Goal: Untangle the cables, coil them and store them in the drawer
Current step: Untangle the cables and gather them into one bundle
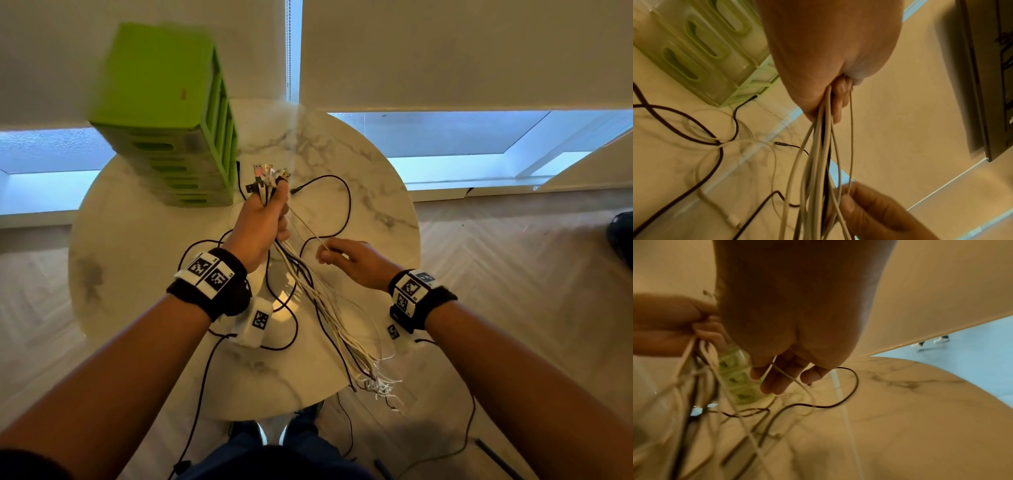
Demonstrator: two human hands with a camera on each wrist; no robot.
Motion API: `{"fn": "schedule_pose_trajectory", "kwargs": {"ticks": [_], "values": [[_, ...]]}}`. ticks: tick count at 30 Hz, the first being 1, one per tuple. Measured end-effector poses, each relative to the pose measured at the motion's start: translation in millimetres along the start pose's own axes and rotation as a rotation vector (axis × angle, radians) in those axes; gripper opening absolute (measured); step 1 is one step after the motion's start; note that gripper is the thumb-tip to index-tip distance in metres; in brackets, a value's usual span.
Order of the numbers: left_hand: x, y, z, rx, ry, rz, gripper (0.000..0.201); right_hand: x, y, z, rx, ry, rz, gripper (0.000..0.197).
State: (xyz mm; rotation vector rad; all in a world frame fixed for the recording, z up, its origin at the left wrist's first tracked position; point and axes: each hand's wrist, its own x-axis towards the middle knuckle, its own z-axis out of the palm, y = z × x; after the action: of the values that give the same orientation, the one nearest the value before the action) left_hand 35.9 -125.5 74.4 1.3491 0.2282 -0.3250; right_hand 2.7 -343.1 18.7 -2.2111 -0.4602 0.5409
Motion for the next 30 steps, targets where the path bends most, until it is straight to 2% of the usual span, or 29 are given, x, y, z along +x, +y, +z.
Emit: {"fn": "schedule_pose_trajectory", "kwargs": {"ticks": [4, 6, 8, 11, 14, 19, 25, 28, 30], "values": [[0, 7, -6, -0.104, 0.023, -0.002, 0.021, -11, 37, -21, -0.284, -0.156, 0.188, 0.025], [0, 8, -7, -0.071, 0.008, 0.001, 0.021, -13, 45, -33, -0.26, -0.075, 0.259, 0.025], [-1, 8, -5, -0.043, 0.008, 0.014, 0.028, -10, 42, -41, -0.167, 0.086, 0.278, 0.025], [-4, 8, 2, -0.092, -0.006, 0.048, 0.037, 1, 18, -50, -0.061, 0.267, 0.204, 0.024], [-8, 11, 8, -0.055, 0.01, 0.042, 0.034, 16, -19, -53, 0.007, 0.267, 0.061, 0.022], [-11, 11, 4, 0.04, -0.006, 0.026, 0.018, 28, -63, -52, -0.046, 0.234, -0.104, 0.022], [-17, 8, -8, 0.16, -0.029, 0.026, 0.029, 32, -84, -51, 0.016, 0.312, -0.17, 0.019], [-21, 13, -10, 0.1, -0.033, 0.01, 0.033, 33, -81, -48, 0.021, 0.258, -0.152, 0.02], [-24, 18, -9, 0.08, -0.042, 0.021, 0.033, 33, -69, -42, -0.04, 0.115, -0.126, 0.02]]}}
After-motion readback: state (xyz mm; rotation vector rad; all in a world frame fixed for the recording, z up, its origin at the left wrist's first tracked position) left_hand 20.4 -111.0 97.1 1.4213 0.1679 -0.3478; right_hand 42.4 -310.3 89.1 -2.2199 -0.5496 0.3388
